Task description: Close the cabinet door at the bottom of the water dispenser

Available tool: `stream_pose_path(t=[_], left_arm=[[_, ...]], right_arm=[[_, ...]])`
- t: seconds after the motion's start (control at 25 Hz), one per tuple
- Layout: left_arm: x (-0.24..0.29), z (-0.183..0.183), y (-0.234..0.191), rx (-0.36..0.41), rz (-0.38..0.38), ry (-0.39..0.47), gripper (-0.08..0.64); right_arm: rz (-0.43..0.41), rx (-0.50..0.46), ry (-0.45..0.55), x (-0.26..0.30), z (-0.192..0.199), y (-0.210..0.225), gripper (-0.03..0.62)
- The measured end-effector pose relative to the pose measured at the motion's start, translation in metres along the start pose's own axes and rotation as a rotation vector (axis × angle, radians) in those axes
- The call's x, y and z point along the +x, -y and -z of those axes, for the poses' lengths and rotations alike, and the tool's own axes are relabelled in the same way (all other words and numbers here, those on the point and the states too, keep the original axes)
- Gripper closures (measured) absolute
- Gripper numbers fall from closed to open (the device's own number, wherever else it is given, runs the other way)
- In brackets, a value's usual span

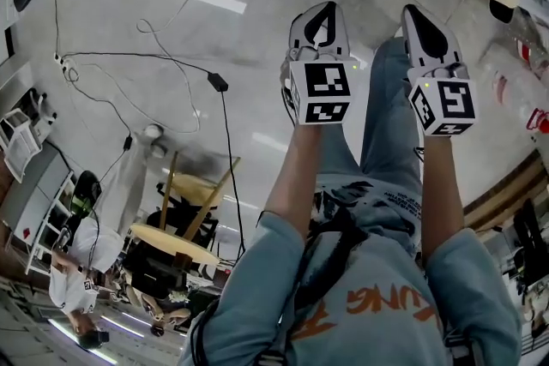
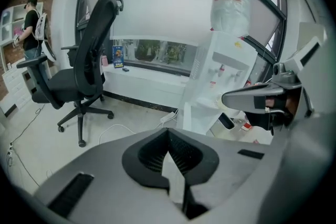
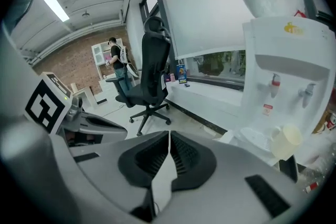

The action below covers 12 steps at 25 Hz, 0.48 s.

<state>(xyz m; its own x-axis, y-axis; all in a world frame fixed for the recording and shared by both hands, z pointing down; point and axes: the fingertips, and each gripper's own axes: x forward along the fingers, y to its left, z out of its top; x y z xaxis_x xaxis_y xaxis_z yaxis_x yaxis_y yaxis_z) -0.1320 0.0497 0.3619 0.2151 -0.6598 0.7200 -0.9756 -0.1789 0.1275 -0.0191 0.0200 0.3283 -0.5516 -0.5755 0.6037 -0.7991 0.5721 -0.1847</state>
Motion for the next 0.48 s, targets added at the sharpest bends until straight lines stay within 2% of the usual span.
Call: stream_pose_path(t=[0.28, 0.48], left_arm=[[0.023, 0.038, -0.012, -0.026, -0.003, -0.024, 0.549], [0.043, 0.059, -0.018, -0.007, 0.004, -0.045, 0.549]], right_arm=[[-0.004, -0.001, -0.044, 0.035, 0.04, -0.004, 0.561], [0.015, 0.031, -0.097, 0.056, 0.083, -0.002, 0.561]])
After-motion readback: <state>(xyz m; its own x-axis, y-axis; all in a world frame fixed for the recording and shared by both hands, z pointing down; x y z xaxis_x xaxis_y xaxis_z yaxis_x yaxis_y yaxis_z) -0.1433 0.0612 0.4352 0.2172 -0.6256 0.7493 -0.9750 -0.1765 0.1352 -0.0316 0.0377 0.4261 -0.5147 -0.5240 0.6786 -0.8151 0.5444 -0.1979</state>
